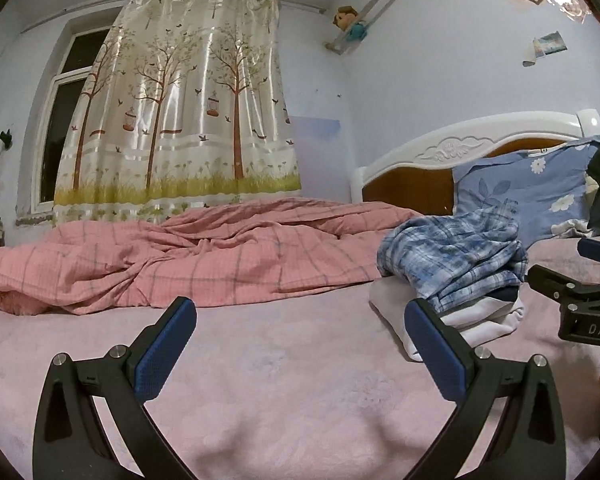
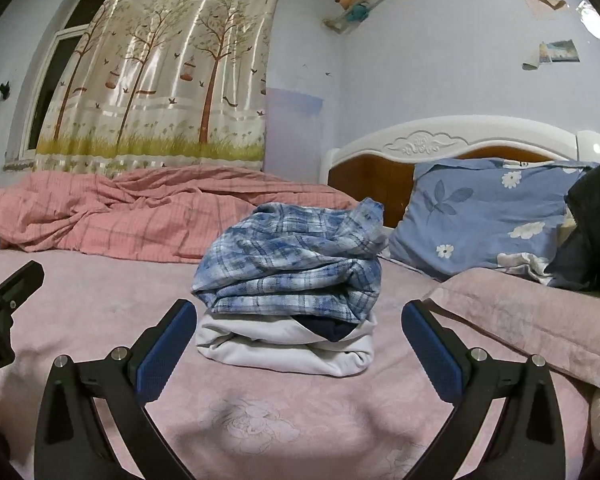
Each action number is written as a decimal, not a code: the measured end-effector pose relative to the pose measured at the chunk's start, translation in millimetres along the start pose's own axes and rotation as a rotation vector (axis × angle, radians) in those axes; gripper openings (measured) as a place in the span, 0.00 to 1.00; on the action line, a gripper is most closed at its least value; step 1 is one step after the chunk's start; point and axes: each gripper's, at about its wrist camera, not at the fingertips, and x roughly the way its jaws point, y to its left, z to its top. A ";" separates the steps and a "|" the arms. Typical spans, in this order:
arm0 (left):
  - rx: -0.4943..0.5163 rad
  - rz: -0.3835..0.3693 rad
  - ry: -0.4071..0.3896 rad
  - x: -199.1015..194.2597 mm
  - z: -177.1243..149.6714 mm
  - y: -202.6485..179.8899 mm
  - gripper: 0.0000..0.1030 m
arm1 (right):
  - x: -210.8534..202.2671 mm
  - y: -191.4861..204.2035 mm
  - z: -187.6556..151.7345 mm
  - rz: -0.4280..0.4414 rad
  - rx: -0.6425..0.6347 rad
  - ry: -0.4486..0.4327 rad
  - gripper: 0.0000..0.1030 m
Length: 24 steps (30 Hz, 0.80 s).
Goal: Fold large clothes
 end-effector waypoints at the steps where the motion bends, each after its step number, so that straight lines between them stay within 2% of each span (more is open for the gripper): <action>1: 0.005 0.002 -0.004 -0.9 0.0 -1.4 1.00 | -0.4 0.1 -0.2 -0.002 0.004 -0.001 1.00; 3: 0.021 0.009 -0.013 -2.9 0.5 -4.6 1.00 | -0.9 1.2 -0.8 -0.006 0.005 -0.001 1.00; 6: 0.058 0.064 -0.024 -6.0 0.6 -11.1 1.00 | -1.6 0.4 -1.9 -0.010 0.016 0.002 1.00; 10: 0.076 0.054 -0.019 -4.8 0.0 -14.3 1.00 | -2.2 -6.6 -2.7 -0.020 0.048 0.003 1.00; 24: -0.030 0.046 0.007 1.0 -0.9 3.8 1.00 | -7.2 -12.9 -3.6 -0.027 0.074 -0.001 1.00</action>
